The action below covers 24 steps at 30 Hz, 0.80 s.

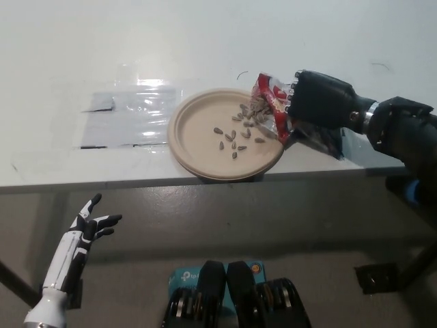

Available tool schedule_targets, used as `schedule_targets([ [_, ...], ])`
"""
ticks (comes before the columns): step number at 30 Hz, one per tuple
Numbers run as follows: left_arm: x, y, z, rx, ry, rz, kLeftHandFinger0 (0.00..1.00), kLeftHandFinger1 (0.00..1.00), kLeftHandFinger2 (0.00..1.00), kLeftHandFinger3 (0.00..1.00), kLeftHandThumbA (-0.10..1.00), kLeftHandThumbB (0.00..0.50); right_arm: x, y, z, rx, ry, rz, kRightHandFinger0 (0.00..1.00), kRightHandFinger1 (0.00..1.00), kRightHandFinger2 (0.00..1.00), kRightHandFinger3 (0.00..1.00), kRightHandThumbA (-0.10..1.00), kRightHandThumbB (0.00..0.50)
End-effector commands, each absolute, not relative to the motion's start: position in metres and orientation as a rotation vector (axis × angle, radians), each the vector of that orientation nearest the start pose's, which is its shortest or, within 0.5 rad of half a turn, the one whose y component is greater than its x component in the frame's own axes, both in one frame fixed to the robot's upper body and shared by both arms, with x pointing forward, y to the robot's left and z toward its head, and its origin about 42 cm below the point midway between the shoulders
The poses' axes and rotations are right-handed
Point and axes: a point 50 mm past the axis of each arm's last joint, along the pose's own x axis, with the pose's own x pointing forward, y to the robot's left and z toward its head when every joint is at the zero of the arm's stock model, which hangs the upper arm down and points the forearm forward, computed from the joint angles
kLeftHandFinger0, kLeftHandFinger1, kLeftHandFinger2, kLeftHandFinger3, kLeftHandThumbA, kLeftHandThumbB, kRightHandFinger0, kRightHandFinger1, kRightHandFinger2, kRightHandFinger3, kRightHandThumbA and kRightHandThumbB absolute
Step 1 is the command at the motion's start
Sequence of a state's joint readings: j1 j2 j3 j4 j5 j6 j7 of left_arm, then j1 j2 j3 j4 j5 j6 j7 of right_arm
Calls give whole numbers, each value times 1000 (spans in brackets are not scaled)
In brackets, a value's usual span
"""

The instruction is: The robot picks up a small bag of sunflower seeds on the right hand side and take it to the empty plate on the left hand side then pours some sunflower seeds on to the plate.

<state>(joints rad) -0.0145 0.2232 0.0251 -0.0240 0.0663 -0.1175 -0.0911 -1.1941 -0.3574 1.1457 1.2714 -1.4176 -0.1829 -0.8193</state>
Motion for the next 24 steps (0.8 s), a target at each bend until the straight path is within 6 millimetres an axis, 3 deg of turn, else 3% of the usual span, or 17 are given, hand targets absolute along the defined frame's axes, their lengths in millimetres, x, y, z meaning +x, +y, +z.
schedule_targets([
  [1,290,282,132,306,-190,-88,822,819,747,1000,1000,197,568,-224,295,-2253,-1083,188,0,0,0,140,-83,346],
  [2,288,283,132,302,-189,-86,819,818,743,1000,1000,190,568,-225,293,-2218,-1039,179,0,0,30,130,-81,329],
  [3,288,283,132,304,-190,-88,818,810,738,1000,1000,196,568,-227,292,-2221,-1019,175,0,0,140,144,-73,310],
  [4,288,283,132,310,-188,-89,815,799,735,1000,1000,202,567,-231,291,-2176,-996,167,0,0,228,194,-98,328],
  [7,287,285,131,311,-184,-88,816,799,740,1000,1000,210,565,-242,286,-2109,-963,142,0,0,286,134,-100,317],
  [8,287,285,130,308,-182,-86,816,801,740,1000,1000,209,564,-245,285,-2104,-950,133,0,0,296,173,-100,335],
  [9,286,285,130,307,-179,-85,817,803,738,1000,1000,216,564,-248,283,-2112,-943,132,0,0,295,309,-99,355],
  [10,285,285,129,306,-173,-84,817,802,737,1000,1000,218,564,-250,282,-2122,-939,135,0,0,201,390,-100,385],
  [11,285,285,129,302,-173,-81,817,801,735,1000,1000,217,564,-251,282,-2134,-937,135,0,0,188,428,-82,379],
  [12,284,286,128,305,-174,-79,814,787,729,1000,1000,216,564,-254,281,-2174,-918,132,0,0,105,474,-45,373],
  [14,284,287,129,311,-167,-75,826,783,731,1000,1000,222,564,-257,281,-2199,-928,126,0,0,8,403,-29,391],
  [17,283,287,128,309,-173,-70,829,779,726,1000,1000,202,565,-259,280,-2212,-900,150,0,0,22,315,-55,339],
  [19,282,287,127,307,-174,-68,820,786,727,1000,1000,193,564,-258,279,-2217,-892,168,0,0,22,262,-53,344],
  [24,280,286,125,292,-169,-68,844,782,717,1000,1000,200,563,-256,273,-2212,-891,185,0,0,30,393,-46,311],
])
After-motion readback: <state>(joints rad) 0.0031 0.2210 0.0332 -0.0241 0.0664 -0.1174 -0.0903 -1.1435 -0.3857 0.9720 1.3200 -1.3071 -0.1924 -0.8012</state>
